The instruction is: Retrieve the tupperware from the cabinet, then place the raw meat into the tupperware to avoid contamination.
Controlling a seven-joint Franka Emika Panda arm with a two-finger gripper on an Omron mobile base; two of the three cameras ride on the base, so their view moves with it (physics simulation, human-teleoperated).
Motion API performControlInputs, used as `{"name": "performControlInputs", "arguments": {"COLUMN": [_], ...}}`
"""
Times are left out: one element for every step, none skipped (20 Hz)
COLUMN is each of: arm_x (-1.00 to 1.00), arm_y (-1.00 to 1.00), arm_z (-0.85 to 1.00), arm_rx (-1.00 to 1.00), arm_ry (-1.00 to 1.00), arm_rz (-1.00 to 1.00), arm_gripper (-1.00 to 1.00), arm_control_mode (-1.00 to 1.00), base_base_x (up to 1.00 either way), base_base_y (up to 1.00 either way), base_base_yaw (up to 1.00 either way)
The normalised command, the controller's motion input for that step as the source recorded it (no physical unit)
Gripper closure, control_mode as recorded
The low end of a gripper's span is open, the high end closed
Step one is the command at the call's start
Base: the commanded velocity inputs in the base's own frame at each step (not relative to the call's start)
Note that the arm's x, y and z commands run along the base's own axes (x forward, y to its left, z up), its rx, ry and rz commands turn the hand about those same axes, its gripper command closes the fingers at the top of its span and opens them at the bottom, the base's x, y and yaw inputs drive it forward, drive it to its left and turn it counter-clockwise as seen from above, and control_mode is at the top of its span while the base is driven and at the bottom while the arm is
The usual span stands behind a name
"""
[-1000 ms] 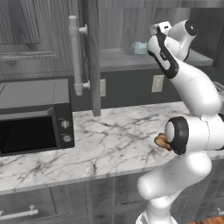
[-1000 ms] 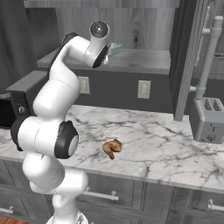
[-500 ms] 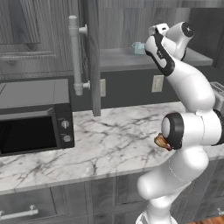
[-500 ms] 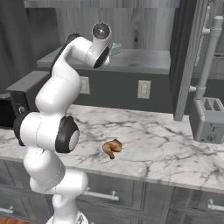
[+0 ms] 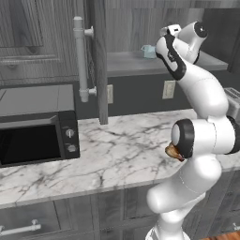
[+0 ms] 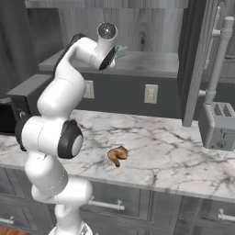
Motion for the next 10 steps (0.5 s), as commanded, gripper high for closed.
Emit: {"name": "performControlInputs", "arguments": {"arm_x": [0.31,0.32,0.35,0.37,0.35,0.38,0.4,0.46,0.49,0.47], "arm_y": [-0.11,-0.13,-0.13,-0.15,-0.17,-0.19,-0.18,-0.17,-0.2,-0.2], "arm_z": [0.0,0.0,0.0,0.0,0.0,0.0,0.0,0.0,0.0,0.0], "arm_rx": [0.0,0.0,0.0,0.0,0.0,0.0,0.0,0.0,0.0,0.0], "arm_ry": [0.0,0.0,0.0,0.0,0.0,0.06,0.07,0.09,0.09,0.08], "arm_rz": [-0.01,0.0,0.0,0.0,0.0,0.0,0.0,0.0,0.0,0.0], "arm_gripper": [-1.0,-1.0,-1.0,-1.0,-1.0,-1.0,-1.0,-1.0,-1.0,-1.0], "arm_control_mode": [-1.0,-1.0,-1.0,-1.0,-1.0,-1.0,-1.0,-1.0,-1.0,-1.0], "base_base_x": [0.0,0.0,0.0,0.0,0.0,0.0,0.0,0.0,0.0,0.0], "base_base_y": [0.0,0.0,0.0,0.0,0.0,0.0,0.0,0.0,0.0,0.0], "base_base_yaw": [0.0,0.0,0.0,0.0,0.0,0.0,0.0,0.0,0.0,0.0]}}
